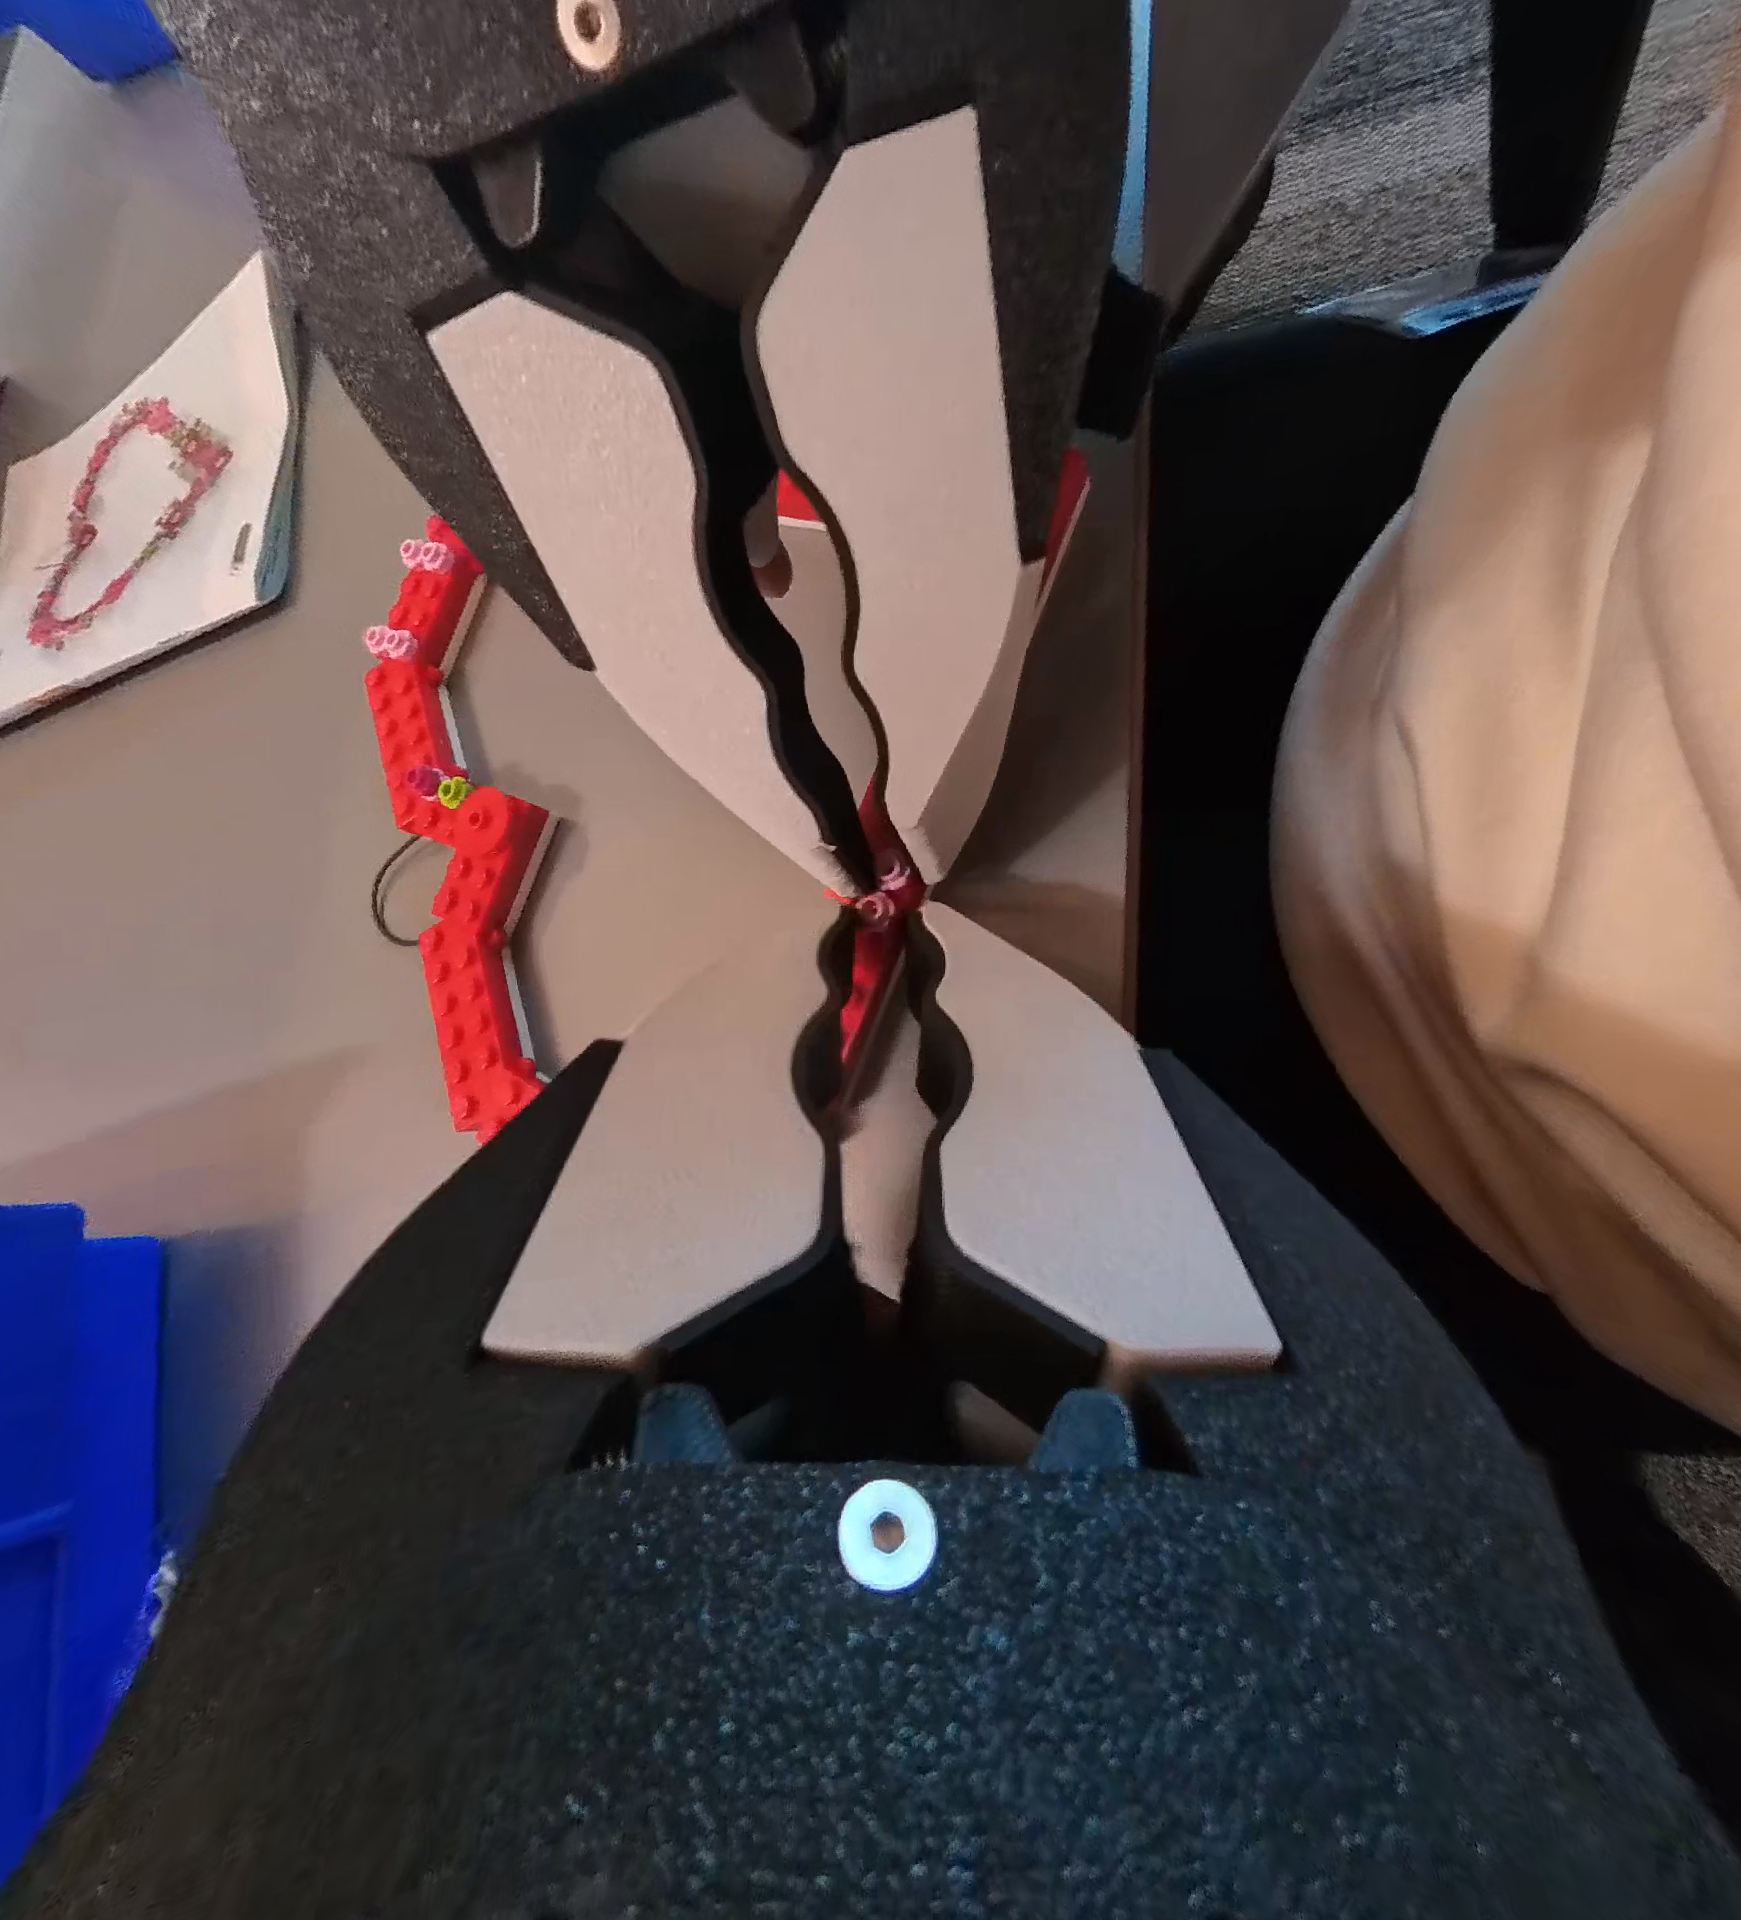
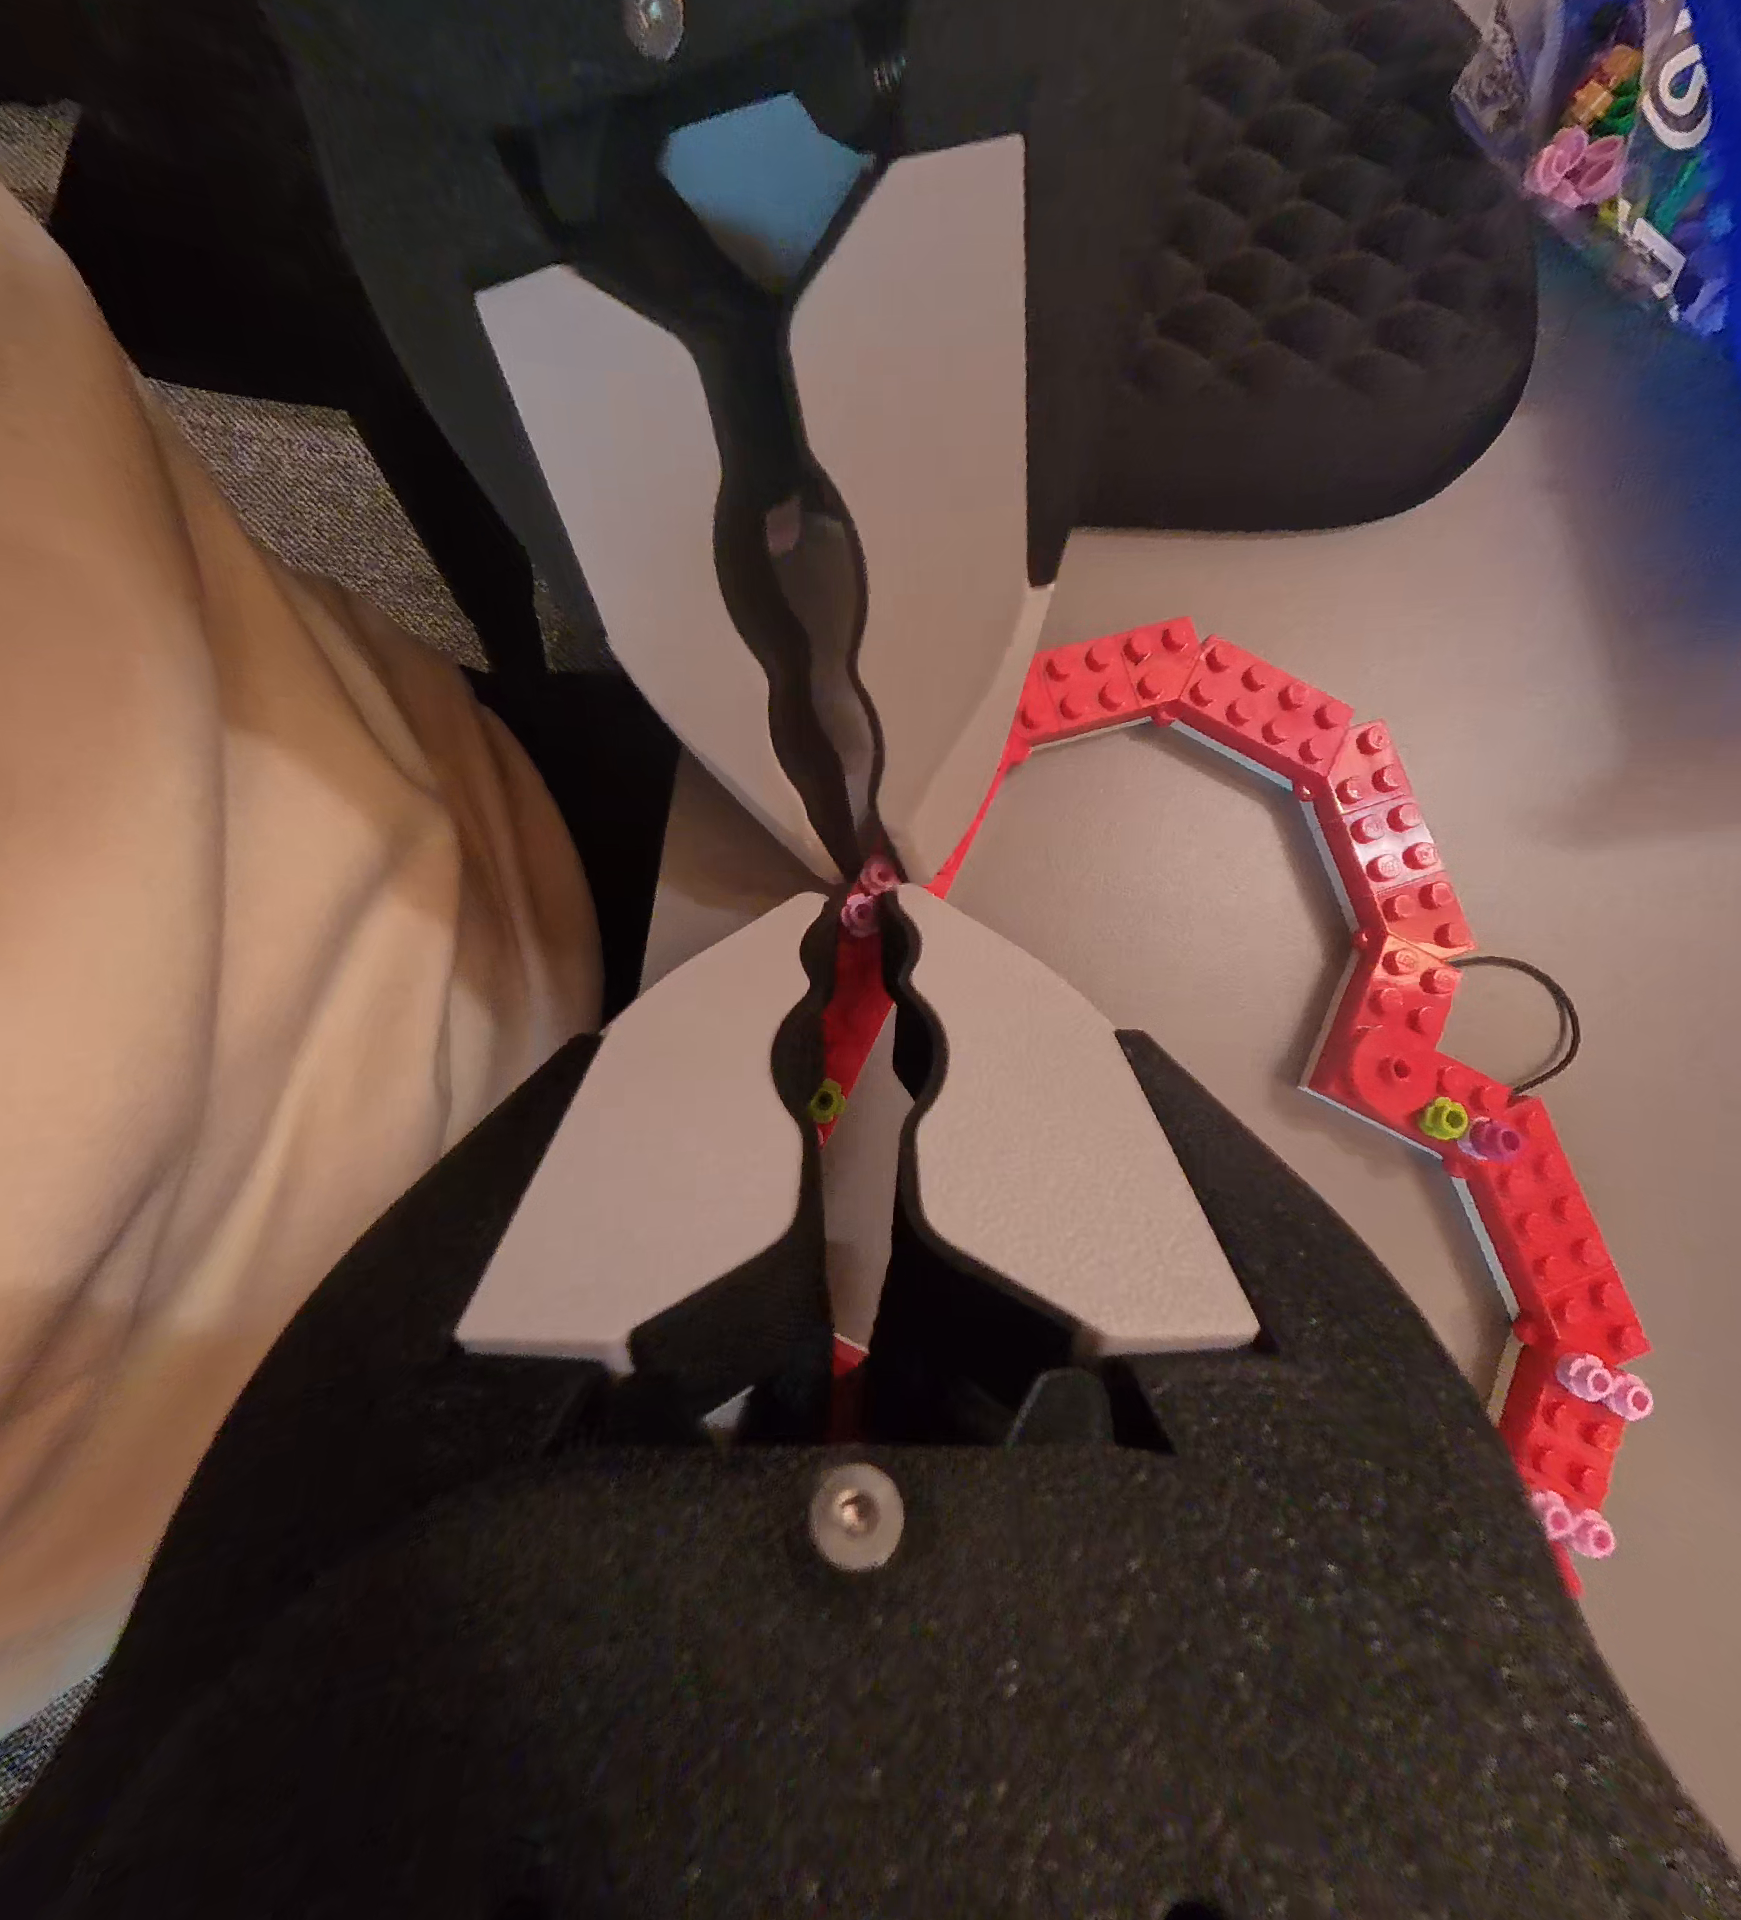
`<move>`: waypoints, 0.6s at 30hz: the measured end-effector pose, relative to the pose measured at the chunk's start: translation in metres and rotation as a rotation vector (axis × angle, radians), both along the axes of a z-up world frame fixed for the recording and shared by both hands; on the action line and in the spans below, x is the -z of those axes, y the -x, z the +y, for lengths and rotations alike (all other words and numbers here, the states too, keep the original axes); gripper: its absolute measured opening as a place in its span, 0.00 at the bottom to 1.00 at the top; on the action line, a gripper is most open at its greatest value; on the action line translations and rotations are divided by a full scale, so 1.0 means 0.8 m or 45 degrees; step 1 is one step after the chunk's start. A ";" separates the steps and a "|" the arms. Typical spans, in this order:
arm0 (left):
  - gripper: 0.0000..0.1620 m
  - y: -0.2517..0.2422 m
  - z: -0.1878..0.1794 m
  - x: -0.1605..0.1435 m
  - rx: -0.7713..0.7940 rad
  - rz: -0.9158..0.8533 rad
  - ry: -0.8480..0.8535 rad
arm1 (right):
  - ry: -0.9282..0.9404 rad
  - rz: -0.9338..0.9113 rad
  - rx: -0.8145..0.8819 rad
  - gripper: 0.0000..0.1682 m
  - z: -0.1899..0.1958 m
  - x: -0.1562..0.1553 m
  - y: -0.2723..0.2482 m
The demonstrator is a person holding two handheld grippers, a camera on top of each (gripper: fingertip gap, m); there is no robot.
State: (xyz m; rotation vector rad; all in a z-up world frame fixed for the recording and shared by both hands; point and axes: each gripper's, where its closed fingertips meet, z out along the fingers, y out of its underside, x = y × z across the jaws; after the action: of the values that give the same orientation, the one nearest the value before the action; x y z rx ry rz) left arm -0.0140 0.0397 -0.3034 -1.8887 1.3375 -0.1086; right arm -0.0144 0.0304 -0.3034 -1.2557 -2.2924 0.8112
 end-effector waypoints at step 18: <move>0.08 -0.001 0.001 -0.002 -0.039 -0.243 0.344 | 0.070 -0.006 -0.081 0.04 -0.001 0.000 0.000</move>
State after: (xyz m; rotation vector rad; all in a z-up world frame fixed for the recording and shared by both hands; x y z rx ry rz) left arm -0.0132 0.0403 -0.3017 -2.0622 1.2109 -0.4627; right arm -0.0141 0.0299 -0.3035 -1.2148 -2.3391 0.8997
